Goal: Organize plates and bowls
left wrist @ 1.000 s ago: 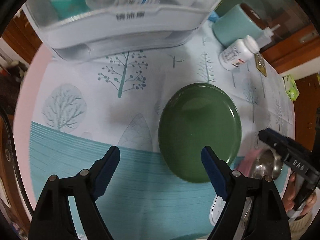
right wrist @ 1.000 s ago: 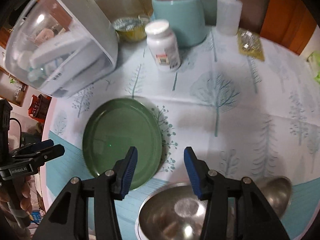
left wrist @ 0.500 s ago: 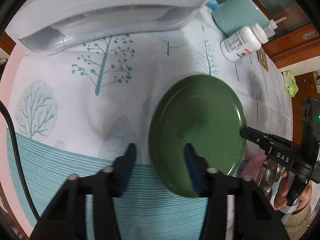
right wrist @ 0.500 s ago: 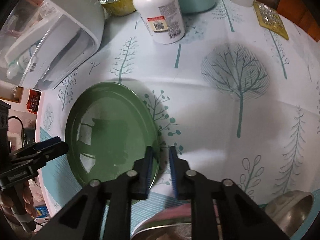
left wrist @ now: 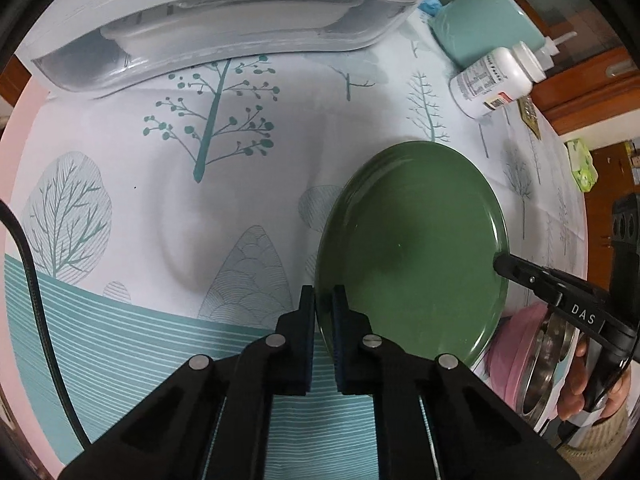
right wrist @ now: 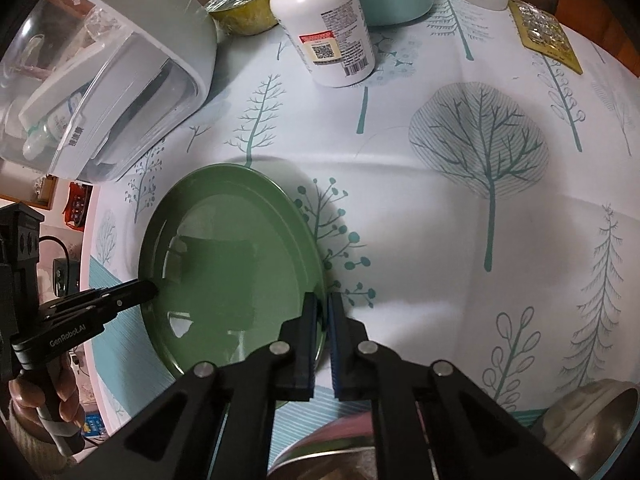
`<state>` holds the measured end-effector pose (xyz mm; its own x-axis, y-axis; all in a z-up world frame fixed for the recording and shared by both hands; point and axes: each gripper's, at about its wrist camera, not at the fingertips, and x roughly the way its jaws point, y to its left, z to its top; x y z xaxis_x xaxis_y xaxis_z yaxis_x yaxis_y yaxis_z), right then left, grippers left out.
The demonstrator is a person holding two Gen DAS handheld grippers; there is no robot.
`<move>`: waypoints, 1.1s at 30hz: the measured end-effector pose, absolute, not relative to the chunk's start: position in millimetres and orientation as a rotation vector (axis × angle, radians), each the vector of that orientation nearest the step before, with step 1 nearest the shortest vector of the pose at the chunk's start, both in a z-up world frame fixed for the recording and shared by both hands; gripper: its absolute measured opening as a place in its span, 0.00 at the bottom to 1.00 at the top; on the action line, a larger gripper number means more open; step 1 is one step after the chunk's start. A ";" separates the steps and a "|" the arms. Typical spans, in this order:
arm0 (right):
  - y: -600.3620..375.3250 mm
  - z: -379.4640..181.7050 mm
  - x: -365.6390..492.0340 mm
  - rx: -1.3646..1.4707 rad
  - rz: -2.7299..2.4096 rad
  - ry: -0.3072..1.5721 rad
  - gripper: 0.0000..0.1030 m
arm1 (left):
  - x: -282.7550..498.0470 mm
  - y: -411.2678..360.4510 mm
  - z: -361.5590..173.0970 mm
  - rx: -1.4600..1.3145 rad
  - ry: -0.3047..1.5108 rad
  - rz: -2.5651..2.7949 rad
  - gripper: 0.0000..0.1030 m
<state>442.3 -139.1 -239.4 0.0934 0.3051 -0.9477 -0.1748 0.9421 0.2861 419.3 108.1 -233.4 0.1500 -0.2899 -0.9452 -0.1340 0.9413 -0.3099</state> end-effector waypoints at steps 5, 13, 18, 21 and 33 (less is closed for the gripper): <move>-142.4 -225.4 438.3 0.133 0.372 1.415 0.05 | 414.1 115.1 -218.8 -0.381 1.393 -0.141 0.04; -138.6 -177.1 406.3 0.153 0.411 1.359 0.04 | 386.5 122.0 -168.4 -0.377 1.349 -0.171 0.04; -142.2 -144.7 363.7 0.147 0.418 1.345 0.04 | 341.9 123.1 -129.8 -0.362 1.343 -0.203 0.04; -149.9 -132.2 334.3 0.155 0.416 1.345 0.04 | 306.6 117.8 -111.2 -0.348 1.343 -0.239 0.05; -175.7 -141.8 176.7 0.243 0.369 1.409 0.05 | 168.5 98.4 -109.0 -0.346 1.405 -0.360 0.05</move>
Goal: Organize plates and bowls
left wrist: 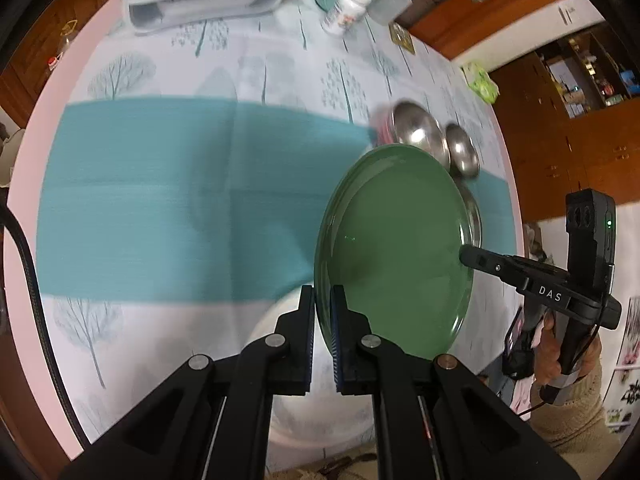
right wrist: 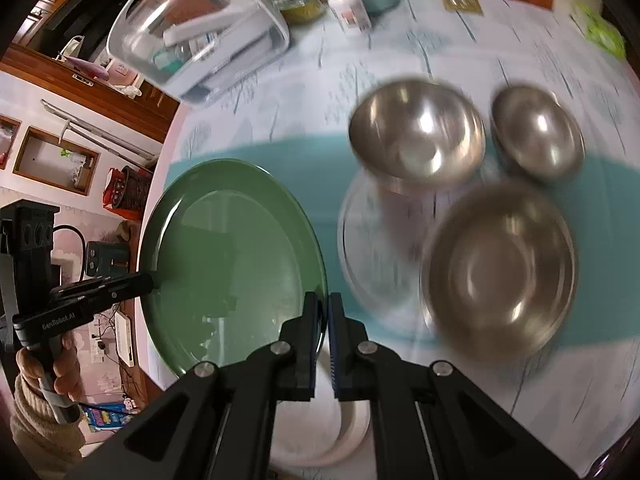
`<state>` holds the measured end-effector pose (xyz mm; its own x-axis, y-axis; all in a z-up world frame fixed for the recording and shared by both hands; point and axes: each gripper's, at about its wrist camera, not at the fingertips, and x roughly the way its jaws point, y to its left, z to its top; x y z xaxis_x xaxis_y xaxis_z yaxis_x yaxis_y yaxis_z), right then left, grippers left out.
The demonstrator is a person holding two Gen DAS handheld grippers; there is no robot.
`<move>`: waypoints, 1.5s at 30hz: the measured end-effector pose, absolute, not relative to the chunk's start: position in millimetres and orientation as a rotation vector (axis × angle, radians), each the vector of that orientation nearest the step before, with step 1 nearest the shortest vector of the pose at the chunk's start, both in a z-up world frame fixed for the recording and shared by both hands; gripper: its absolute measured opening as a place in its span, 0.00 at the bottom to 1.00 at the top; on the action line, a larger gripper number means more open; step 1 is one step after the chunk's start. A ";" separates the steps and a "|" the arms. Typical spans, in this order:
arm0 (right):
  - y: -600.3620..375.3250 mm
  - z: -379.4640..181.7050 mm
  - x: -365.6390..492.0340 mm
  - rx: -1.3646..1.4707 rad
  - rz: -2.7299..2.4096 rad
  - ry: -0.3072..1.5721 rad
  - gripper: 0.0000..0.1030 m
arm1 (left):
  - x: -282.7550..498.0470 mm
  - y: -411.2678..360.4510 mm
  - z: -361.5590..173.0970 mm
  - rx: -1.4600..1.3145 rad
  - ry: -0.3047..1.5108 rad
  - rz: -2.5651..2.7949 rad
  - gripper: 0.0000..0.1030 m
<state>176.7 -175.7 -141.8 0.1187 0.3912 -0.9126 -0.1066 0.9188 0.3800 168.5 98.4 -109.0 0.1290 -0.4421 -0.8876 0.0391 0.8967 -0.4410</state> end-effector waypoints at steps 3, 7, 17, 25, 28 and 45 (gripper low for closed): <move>-175.8 -152.9 147.3 0.255 0.359 1.426 0.05 | 144.0 98.6 -120.9 -0.358 1.425 -0.374 0.05; -173.8 -175.2 114.1 0.278 0.345 1.446 0.05 | 116.2 99.3 -139.0 -0.347 1.441 -0.371 0.05; -166.6 -224.9 65.8 0.330 0.301 1.501 0.05 | 75.2 100.5 -183.0 -0.294 1.483 -0.344 0.05; -155.3 -226.2 63.1 0.277 0.296 1.487 0.05 | 72.1 100.8 -198.9 -0.278 1.495 -0.319 0.05; -151.9 -225.4 63.5 0.255 0.292 1.482 0.05 | 70.7 100.4 -204.4 -0.275 1.504 -0.309 0.05; -142.0 -221.4 67.8 0.139 0.249 1.457 0.09 | 74.4 87.8 -213.2 -0.247 1.519 -0.308 0.06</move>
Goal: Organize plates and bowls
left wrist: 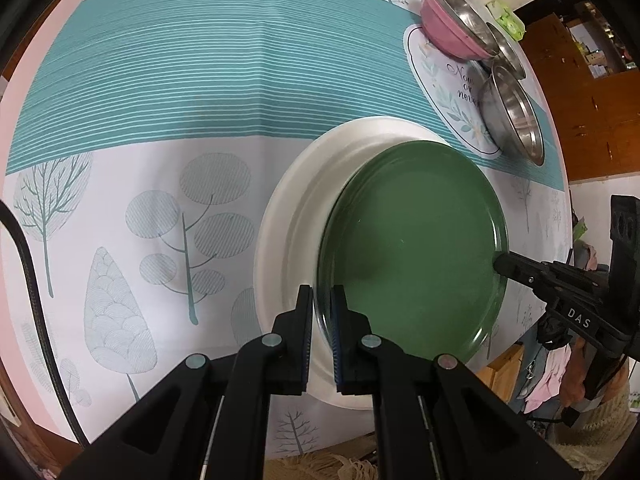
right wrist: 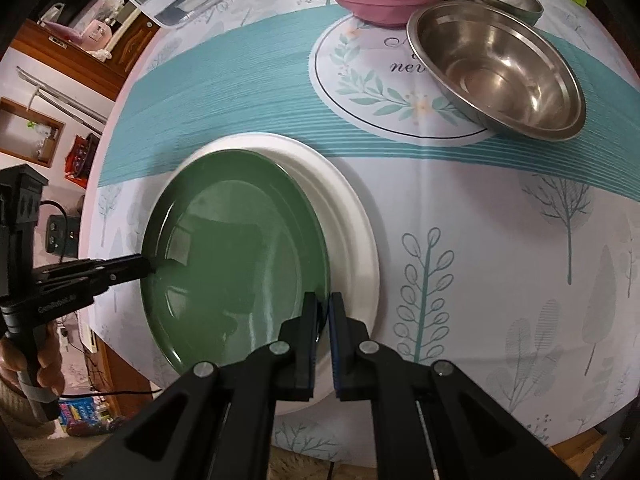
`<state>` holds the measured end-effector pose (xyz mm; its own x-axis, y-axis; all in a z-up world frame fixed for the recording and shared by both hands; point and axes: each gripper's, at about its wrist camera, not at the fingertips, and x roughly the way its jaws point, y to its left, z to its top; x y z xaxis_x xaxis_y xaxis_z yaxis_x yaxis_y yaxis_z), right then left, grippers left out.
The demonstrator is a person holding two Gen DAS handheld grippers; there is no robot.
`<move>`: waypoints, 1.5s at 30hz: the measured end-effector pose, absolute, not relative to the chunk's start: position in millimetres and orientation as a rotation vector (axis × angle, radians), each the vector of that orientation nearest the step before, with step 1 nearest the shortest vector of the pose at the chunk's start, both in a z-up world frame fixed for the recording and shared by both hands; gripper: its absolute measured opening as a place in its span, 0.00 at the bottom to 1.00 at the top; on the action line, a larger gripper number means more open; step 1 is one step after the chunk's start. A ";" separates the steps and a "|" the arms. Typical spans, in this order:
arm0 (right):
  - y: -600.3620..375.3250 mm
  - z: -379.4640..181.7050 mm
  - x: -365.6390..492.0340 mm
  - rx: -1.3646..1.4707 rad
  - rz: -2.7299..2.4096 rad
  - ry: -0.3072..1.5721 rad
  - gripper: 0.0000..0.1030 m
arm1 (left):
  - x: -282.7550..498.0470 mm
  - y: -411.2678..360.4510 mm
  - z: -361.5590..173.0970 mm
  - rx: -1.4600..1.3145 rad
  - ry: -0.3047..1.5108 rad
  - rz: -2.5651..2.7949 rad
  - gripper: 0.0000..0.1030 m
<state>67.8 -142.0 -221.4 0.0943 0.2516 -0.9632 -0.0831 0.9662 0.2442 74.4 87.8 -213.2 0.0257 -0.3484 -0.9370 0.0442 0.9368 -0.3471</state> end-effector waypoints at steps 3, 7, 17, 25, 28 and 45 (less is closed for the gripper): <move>-141.7 -221.9 67.0 0.131 0.249 1.455 0.09 | 74.7 88.1 -212.0 -0.253 1.518 -0.309 0.12; -138.5 -221.7 65.4 0.108 0.246 1.448 0.09 | 73.3 90.3 -208.1 -0.261 1.510 -0.305 0.26; -129.0 -217.8 59.6 0.092 0.261 1.435 0.36 | 64.5 101.2 -184.9 -0.266 1.441 -0.285 0.59; -134.3 -204.7 44.7 0.115 0.233 1.421 0.38 | 45.9 100.7 -158.1 -0.245 1.377 -0.306 0.69; -133.9 -195.4 31.9 0.133 0.243 1.399 0.38 | 35.7 97.4 -147.8 -0.237 1.351 -0.320 0.71; -164.1 -152.0 -50.0 0.172 0.136 1.319 0.38 | -0.8 59.0 -105.4 -0.166 1.258 -0.462 0.72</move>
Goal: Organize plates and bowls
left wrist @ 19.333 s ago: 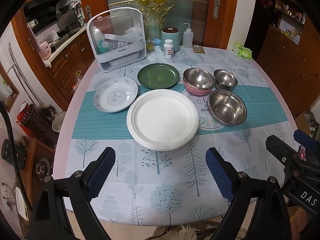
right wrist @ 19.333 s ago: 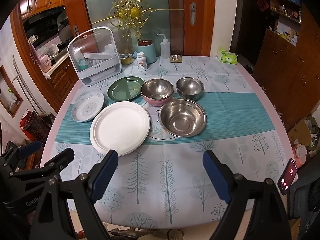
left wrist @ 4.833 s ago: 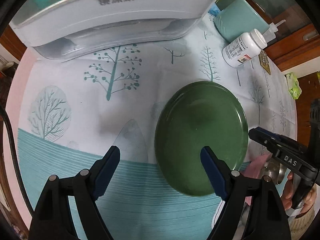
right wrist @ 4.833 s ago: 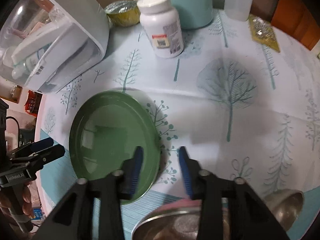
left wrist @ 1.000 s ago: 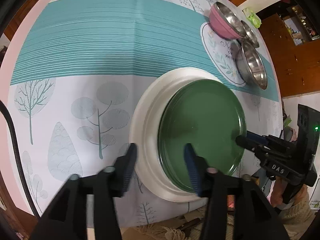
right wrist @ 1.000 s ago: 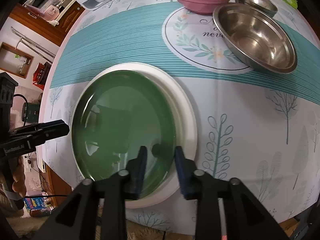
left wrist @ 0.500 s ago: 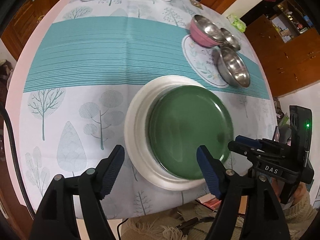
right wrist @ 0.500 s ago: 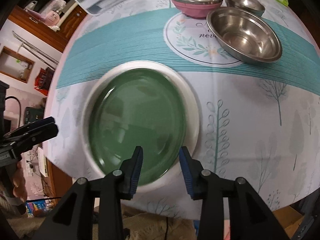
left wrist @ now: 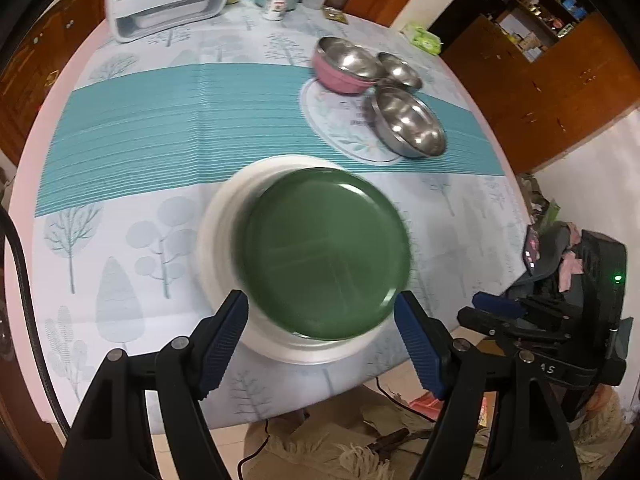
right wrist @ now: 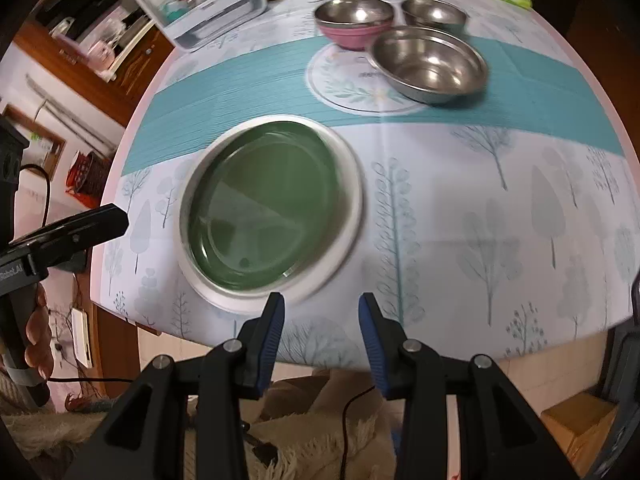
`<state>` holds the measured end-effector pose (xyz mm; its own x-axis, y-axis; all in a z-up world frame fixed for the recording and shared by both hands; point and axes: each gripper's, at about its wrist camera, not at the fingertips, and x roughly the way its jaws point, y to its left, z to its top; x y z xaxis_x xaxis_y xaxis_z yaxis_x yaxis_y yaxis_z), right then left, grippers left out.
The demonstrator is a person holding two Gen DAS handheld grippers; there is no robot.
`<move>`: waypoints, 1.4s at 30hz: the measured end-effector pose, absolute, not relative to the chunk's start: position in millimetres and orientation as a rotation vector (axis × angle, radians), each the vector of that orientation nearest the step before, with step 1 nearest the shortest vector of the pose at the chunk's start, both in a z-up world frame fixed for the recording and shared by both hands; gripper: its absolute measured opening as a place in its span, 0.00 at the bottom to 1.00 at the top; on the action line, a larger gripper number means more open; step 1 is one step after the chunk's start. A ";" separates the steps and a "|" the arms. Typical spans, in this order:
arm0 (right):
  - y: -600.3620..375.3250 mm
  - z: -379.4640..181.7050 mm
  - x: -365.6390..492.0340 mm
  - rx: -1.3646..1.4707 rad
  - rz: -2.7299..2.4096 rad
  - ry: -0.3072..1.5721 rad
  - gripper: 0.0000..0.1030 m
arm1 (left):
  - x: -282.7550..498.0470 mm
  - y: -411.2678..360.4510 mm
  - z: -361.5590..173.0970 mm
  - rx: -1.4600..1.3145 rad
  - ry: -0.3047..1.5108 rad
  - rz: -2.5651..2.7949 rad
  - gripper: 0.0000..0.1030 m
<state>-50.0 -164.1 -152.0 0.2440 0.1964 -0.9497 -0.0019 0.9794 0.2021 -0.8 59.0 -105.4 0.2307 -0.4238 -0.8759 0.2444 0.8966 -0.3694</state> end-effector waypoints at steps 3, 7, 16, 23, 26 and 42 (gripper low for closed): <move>-177.3 -145.7 -54.5 0.196 0.120 1.305 0.38 | -4.4 43.9 -95.0 -0.154 1.238 -0.484 0.72; -196.5 -135.6 -52.8 0.211 0.110 1.274 0.38 | -7.0 21.4 -79.2 -0.113 1.200 -0.493 0.75; -263.5 -109.9 -19.9 0.165 0.149 1.229 0.38 | 17.8 -49.5 -59.3 -0.112 1.146 -0.436 0.76; -332.7 -88.4 31.3 0.122 0.194 1.181 0.38 | 57.0 -114.9 -54.5 -0.097 1.109 -0.341 0.77; -356.7 -87.0 57.7 0.110 0.213 1.170 0.38 | 79.7 -136.0 -56.5 -0.101 1.093 -0.294 0.77; -367.7 -164.5 211.9 0.138 0.318 1.245 0.38 | 198.5 -164.7 -155.1 -0.170 1.222 -0.117 0.78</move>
<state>211.9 -367.7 -164.5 0.2827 0.3114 -0.9073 -0.1618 0.9478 0.2749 198.5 -164.7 -155.1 0.3379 -0.1804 -0.9237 -0.0017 0.9813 -0.1923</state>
